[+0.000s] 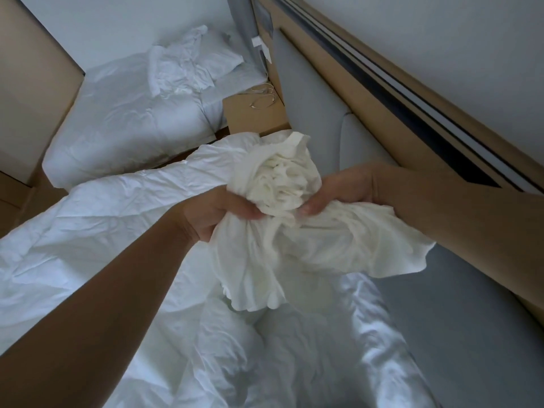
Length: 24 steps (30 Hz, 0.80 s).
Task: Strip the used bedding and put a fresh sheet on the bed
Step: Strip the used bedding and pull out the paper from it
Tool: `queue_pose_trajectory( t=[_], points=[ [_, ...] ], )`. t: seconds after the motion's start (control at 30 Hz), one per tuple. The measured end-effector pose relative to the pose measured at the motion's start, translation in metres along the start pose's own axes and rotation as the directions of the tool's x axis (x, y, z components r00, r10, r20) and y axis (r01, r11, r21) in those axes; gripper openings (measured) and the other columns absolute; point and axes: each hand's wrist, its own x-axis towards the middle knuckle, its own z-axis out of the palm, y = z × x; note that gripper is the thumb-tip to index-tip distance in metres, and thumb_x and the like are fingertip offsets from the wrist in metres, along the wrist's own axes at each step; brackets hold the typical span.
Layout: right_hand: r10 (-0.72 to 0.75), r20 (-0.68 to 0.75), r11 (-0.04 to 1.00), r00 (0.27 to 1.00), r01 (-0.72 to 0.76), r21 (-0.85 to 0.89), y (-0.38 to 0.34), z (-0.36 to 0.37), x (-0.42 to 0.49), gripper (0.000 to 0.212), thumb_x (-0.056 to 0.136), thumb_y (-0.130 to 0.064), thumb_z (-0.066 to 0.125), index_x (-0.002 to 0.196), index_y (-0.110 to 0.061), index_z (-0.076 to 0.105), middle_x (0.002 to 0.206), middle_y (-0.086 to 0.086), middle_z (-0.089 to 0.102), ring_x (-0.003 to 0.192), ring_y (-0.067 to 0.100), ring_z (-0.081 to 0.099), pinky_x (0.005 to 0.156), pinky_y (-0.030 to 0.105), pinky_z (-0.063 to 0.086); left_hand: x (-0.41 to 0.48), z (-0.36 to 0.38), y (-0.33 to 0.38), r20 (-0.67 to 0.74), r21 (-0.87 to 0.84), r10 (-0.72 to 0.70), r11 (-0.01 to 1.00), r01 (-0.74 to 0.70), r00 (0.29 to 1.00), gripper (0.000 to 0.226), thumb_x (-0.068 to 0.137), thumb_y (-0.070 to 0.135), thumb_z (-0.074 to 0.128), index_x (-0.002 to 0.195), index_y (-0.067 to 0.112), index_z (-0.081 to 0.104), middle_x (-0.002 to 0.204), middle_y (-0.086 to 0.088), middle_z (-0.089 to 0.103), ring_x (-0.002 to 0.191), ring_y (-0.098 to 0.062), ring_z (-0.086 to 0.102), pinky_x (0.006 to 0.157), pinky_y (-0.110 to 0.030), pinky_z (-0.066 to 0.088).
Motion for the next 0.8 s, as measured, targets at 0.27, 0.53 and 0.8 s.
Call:
queue_pose_trajectory(
  t=[0.27,0.53,0.8],
  points=[
    [-0.149,-0.009,0.987,0.989,0.149,0.052,0.002,0.013,-0.004,0.043,0.072,0.003,0.074,0.104,-0.024,0.079,0.11,0.007,0.075,0.102,0.027,0.072,0.079,0.041,0.06,0.006,0.005,0.008,-0.117,0.037,0.126,0.992,-0.122,0.985,0.037,0.066,0.012,0.069,0.102,0.013,0.079,0.102,-0.011,0.075,0.095,-0.029,0.073,0.079,-0.039,0.059],
    [-0.328,-0.242,0.916,0.913,0.37,0.154,-0.007,-0.003,-0.002,0.04,0.078,-0.003,0.053,0.099,-0.02,0.082,0.105,0.007,0.076,0.095,0.023,0.073,0.078,0.035,0.059,-0.009,0.01,0.0,0.13,0.157,-0.193,0.972,0.172,0.972,0.047,0.06,0.008,0.085,0.106,0.018,0.08,0.109,-0.01,0.076,0.101,-0.029,0.073,0.081,-0.04,0.06],
    [-0.257,-0.333,0.941,0.907,0.314,0.13,-0.007,-0.021,-0.005,0.022,0.079,-0.02,0.069,0.096,-0.02,0.082,0.105,0.008,0.075,0.095,0.023,0.072,0.084,0.037,0.057,-0.001,0.018,0.001,0.021,0.09,-0.079,0.993,0.077,0.997,0.047,0.059,0.001,0.077,0.103,0.016,0.08,0.106,-0.01,0.076,0.099,-0.031,0.073,0.079,-0.042,0.06]
  ],
)
